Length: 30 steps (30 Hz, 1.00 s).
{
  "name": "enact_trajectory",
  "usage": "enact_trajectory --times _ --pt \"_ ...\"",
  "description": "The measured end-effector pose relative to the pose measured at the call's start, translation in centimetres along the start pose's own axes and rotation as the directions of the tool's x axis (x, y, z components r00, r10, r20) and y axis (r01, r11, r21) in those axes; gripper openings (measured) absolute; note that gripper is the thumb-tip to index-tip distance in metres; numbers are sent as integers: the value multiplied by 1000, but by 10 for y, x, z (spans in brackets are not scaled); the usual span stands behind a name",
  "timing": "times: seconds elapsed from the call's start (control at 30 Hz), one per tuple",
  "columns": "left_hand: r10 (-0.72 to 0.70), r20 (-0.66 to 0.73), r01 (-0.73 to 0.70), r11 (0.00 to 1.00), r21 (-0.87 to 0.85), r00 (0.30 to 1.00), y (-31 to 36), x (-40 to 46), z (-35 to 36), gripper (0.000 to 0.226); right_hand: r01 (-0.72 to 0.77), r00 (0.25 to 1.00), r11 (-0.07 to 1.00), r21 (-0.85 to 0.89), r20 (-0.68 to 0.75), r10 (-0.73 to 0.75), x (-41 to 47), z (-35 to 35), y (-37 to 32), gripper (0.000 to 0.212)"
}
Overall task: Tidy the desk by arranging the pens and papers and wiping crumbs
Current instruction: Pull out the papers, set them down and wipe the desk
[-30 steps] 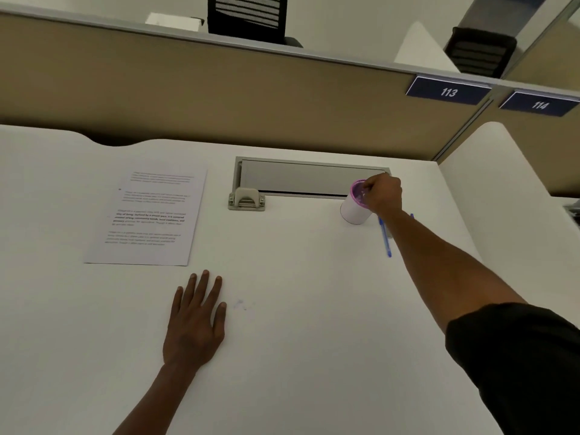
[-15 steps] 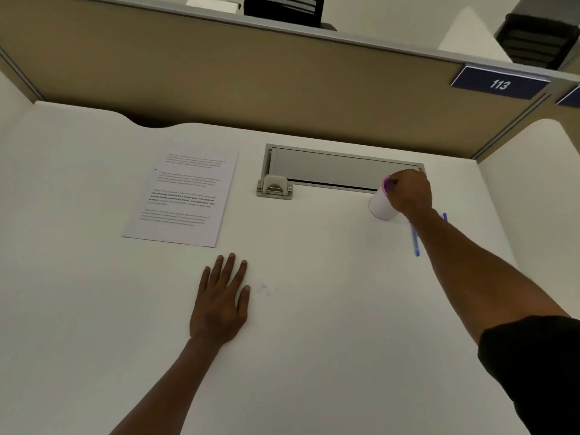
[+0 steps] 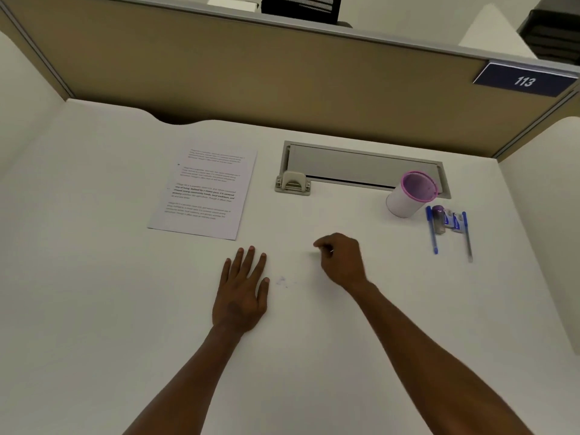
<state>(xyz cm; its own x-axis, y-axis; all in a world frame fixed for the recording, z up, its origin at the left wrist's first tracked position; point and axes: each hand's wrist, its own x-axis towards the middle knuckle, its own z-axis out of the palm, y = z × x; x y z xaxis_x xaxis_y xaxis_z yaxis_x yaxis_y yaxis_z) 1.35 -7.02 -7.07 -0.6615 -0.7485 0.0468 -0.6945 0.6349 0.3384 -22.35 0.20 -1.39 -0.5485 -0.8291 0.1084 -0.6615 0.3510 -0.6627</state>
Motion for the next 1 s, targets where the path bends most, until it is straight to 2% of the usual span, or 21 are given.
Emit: enact_trajectory --times 0.2,0.33,0.47,0.6,0.73,0.8,0.87,0.93,1.0 --pt "4 10 -4 1000 6 1000 -2 -1 0 58 115 988 965 -236 130 -86 -48 57 -32 36" --pt "1 17 -1 1000 3 1000 -2 0 2 58 207 974 945 -254 144 -175 -82 62 -33 36" --pt "5 21 -5 1000 3 1000 -4 0 4 58 183 981 951 -250 106 -161 -78 63 -39 34" --pt "11 1 -11 1000 -11 1000 -4 0 3 54 297 953 911 -286 141 -267 -79 65 -47 32" --pt "8 -4 -8 1000 -9 1000 -3 -1 2 54 427 903 859 -283 185 -388 -84 53 -30 11" --pt "3 -6 -3 1000 -11 1000 -3 -1 2 54 348 937 898 -268 134 -323 -79 45 -22 6" --pt "-1 -9 0 1000 -19 1000 -2 0 1 54 200 980 961 -193 16 -201 -72 38 -16 5" --pt "1 -15 -1 1000 -22 1000 -2 -1 1 54 65 993 994 -82 -90 -73 -69 32 -12 10" --pt "2 -19 -3 1000 -17 1000 -2 -1 2 54 -36 994 996 -80 -108 27 -72 30 -12 18"
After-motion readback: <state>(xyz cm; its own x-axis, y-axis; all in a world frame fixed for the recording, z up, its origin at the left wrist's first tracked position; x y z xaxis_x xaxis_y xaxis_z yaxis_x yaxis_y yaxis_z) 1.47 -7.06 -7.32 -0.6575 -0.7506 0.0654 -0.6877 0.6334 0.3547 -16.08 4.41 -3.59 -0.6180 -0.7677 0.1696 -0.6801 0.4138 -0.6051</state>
